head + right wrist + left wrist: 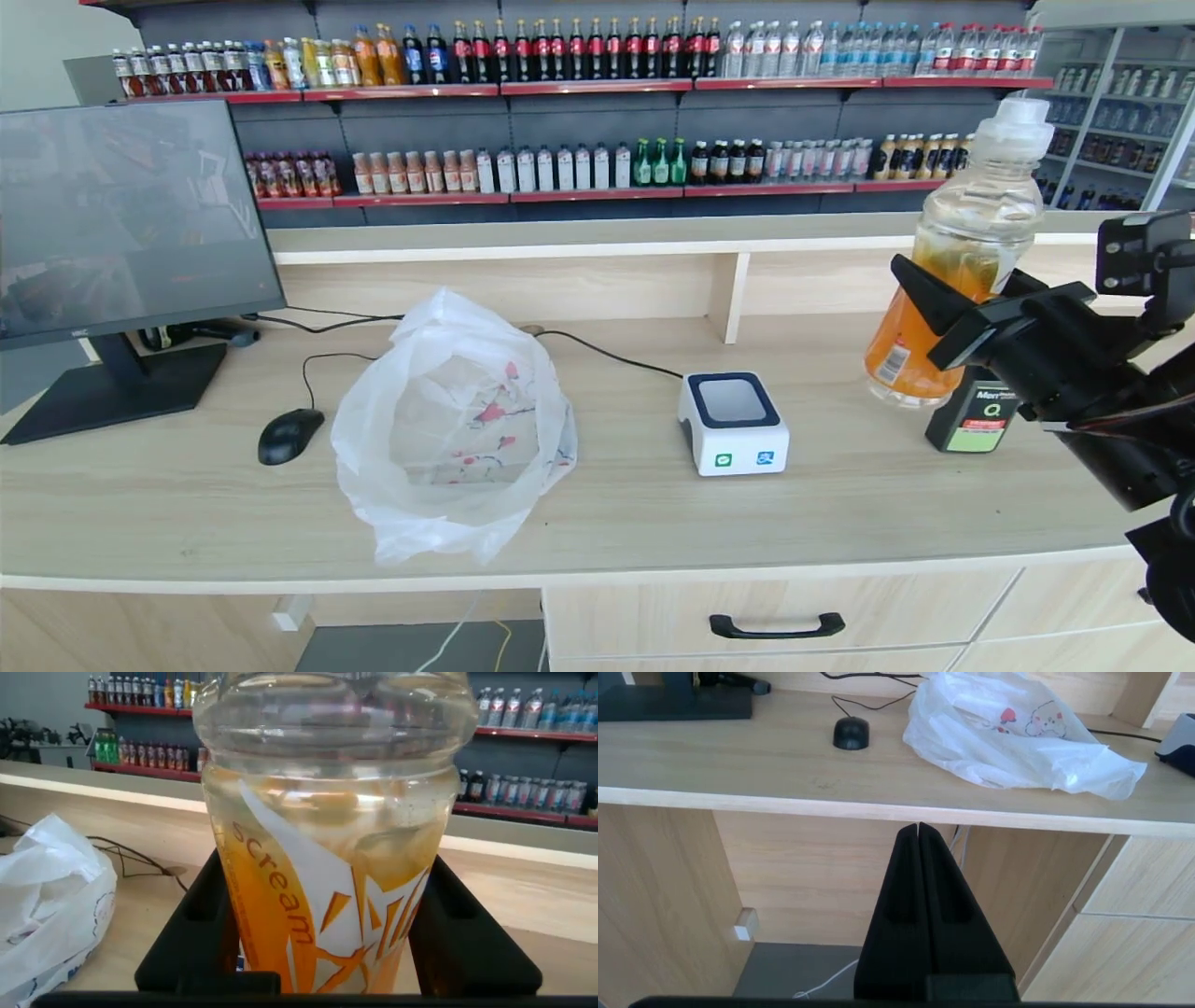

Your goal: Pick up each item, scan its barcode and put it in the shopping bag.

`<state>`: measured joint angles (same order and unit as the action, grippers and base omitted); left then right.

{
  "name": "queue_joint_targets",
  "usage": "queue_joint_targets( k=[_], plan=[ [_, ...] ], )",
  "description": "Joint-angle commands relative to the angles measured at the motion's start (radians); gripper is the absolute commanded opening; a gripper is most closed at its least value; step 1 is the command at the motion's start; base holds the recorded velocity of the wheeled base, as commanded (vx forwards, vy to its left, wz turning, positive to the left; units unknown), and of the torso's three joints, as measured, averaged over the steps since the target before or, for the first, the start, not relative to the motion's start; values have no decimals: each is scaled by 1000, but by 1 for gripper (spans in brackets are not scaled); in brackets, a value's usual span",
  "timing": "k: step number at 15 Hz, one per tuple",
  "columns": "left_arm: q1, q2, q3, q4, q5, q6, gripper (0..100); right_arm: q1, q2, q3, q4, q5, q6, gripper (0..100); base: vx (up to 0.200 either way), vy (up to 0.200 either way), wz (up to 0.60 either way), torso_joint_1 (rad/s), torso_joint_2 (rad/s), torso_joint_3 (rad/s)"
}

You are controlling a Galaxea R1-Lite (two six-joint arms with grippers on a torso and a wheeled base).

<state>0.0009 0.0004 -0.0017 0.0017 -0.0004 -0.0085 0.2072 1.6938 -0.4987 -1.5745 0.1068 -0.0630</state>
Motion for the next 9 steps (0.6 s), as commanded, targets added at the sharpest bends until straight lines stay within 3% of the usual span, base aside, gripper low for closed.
queue_joint_targets(
  k=[1,5,9],
  plan=[
    [-1,0,0,0,0,-1,0,0,-11,2,4,2,3,0,0,200,0,12,2,2],
    [-1,0,0,0,0,-1,0,-2,-28,25,4,2,2,0,0,200,0,2,2,1],
    [-1,0,0,-2,0,-1,0,-3,-17,16,4,2,0,0,0,0,0,0,0,0]
  ],
)
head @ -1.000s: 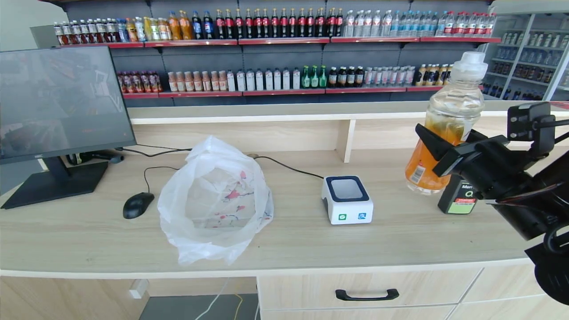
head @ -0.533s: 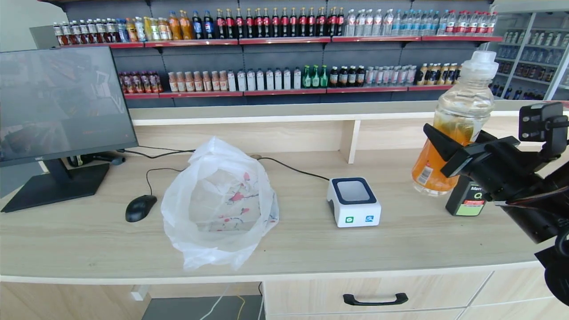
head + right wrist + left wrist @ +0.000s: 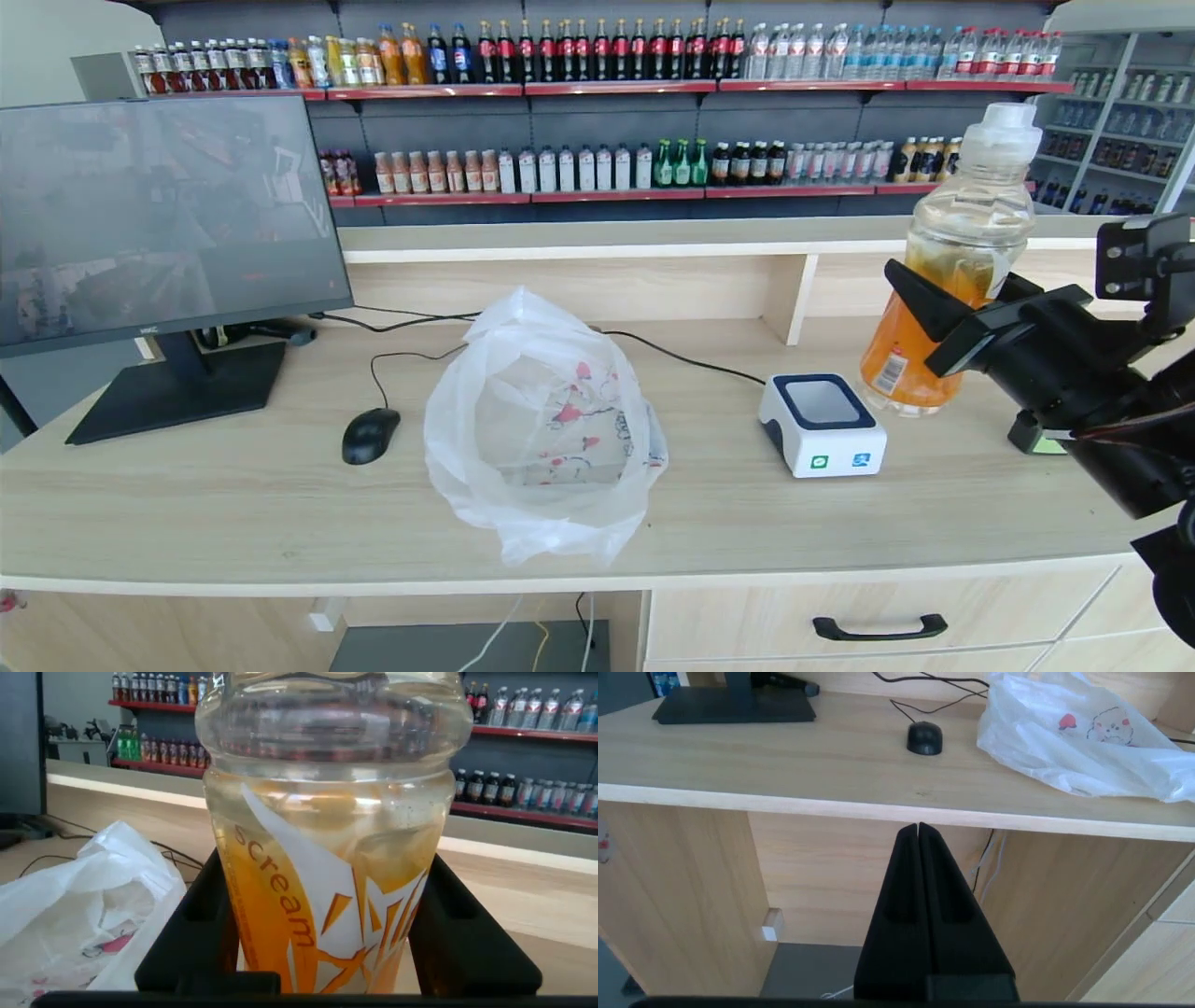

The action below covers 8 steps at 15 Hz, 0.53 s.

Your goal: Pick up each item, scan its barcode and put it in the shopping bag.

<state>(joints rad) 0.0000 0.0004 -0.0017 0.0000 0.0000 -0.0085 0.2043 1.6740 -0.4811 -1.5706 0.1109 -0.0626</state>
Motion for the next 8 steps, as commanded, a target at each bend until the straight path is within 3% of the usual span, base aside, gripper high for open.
queue_joint_targets(
  k=[1,2,7,8],
  plan=[
    [-2,0,0,0,0,1,0,0,6,-2,0,-2,-2,0,0,0,0,0,0,0],
    [-2,0,0,2,0,2,0,0,6,2,0,-2,-2,0,0,0,0,0,0,0],
    [0,0,0,0,0,1,0,3,-5,15,0,-3,-6,0,200,0,0,-2,-2,2],
    [0,0,2,0,0,1,0,3,-2,-7,0,-3,-11,0,0,0,0,0,0,0]
  ],
)
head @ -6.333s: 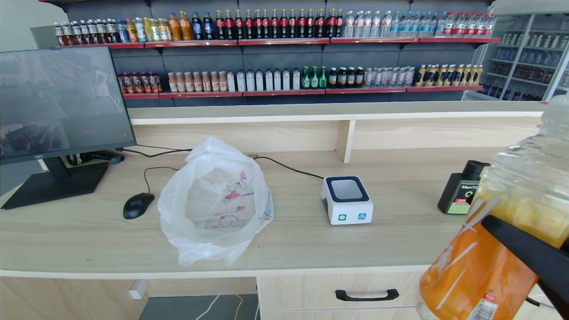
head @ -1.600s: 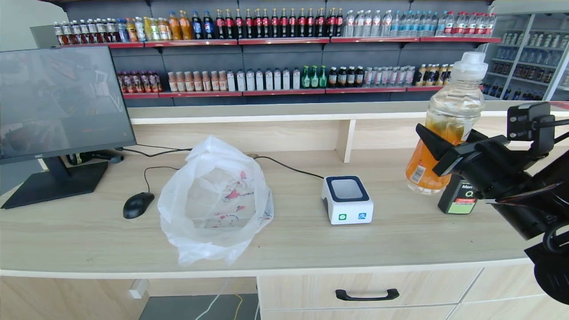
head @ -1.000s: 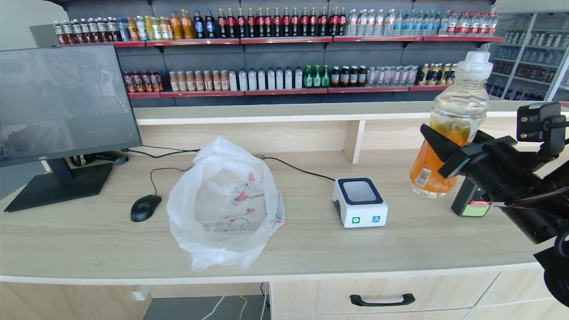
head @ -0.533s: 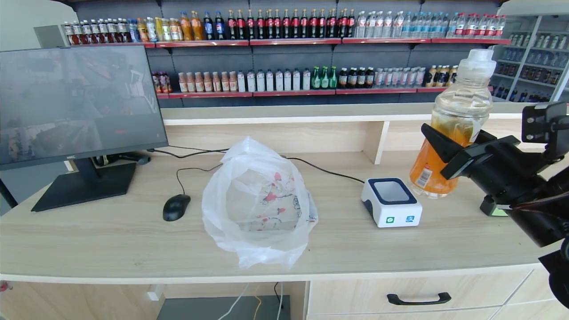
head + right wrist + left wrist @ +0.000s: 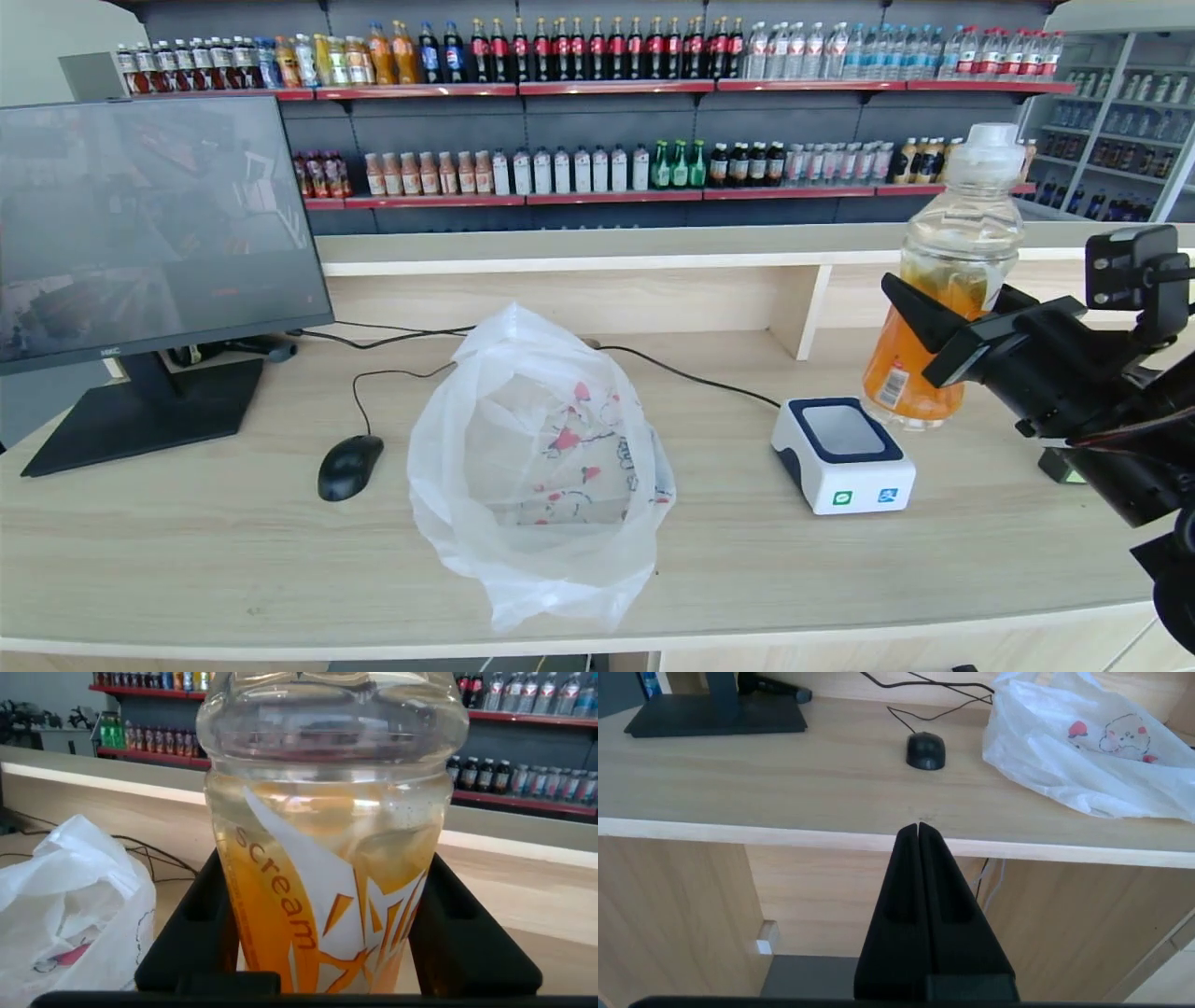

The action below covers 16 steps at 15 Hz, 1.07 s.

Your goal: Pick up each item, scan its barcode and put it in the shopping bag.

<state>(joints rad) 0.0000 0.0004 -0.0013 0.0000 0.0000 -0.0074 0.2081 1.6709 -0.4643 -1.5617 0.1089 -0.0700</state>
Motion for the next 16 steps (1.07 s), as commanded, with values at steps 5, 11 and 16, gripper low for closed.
queue_joint_targets(
  k=[5,11,16],
  plan=[
    [0,0,1,2,0,6,0,-4,-6,-20,-9,0,-14,0,0,0,0,0,0,0],
    [0,0,0,2,0,6,0,-7,24,-31,-9,107,-140,0,0,0,0,0,0,0],
    [0,0,0,2,0,6,0,54,53,-8,-9,204,-379,0,0,0,0,0,0,0]
  ],
)
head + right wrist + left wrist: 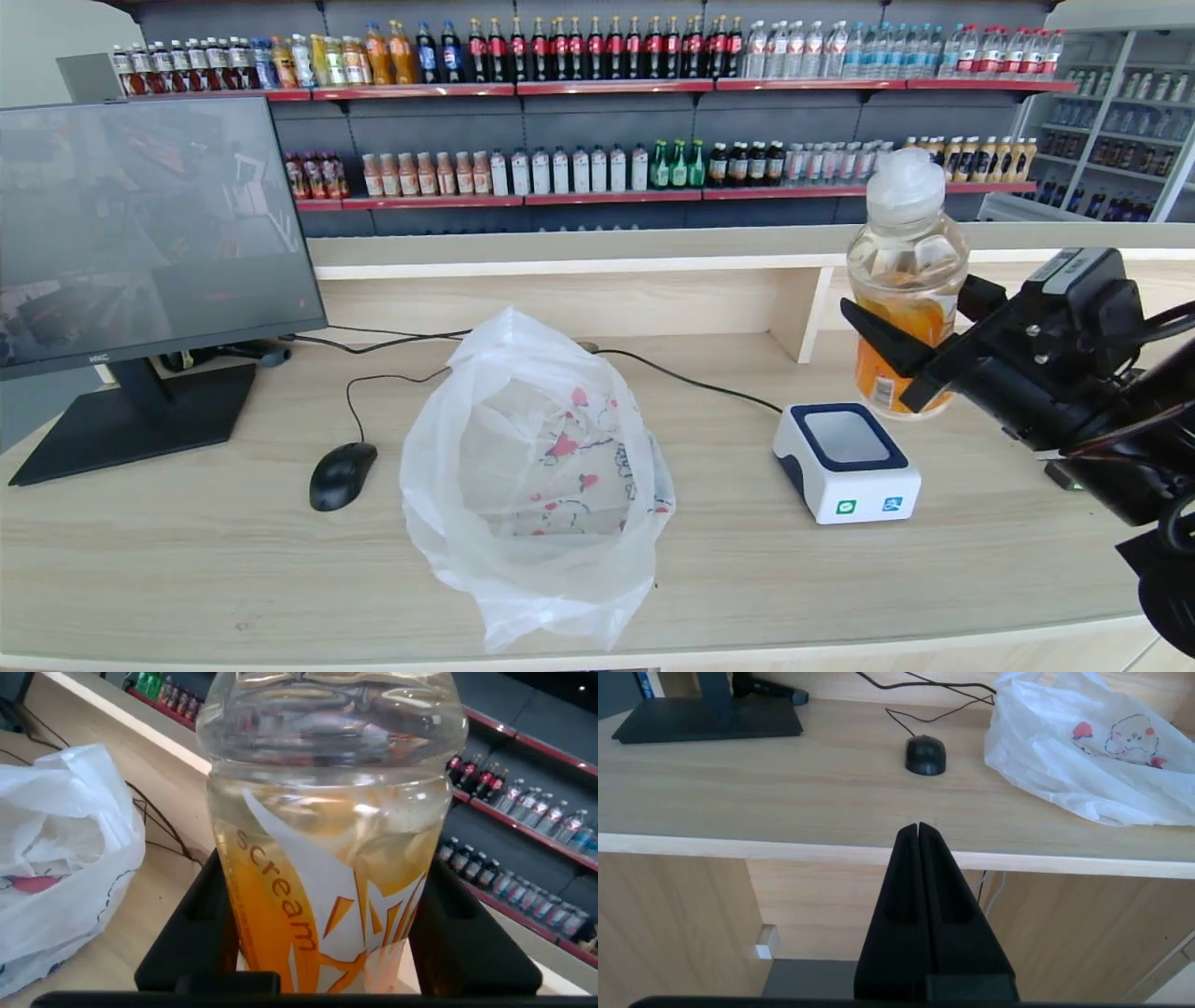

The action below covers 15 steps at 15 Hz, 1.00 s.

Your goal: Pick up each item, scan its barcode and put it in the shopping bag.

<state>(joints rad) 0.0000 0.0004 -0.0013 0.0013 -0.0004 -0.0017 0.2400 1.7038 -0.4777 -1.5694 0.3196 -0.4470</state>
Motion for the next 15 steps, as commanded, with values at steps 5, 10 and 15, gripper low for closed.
queue_joint_targets(
  k=[5,10,15],
  plan=[
    [0,0,1,0,0,0,0,38,48,19,-1,-7,-251,0,0,0,0,0,0,0],
    [0,0,0,0,0,0,0,65,53,63,-1,-2,-341,0,0,0,0,0,0,0],
    [0,0,0,0,0,0,0,64,86,86,-1,78,-430,0,0,0,0,0,0,0]
  ],
)
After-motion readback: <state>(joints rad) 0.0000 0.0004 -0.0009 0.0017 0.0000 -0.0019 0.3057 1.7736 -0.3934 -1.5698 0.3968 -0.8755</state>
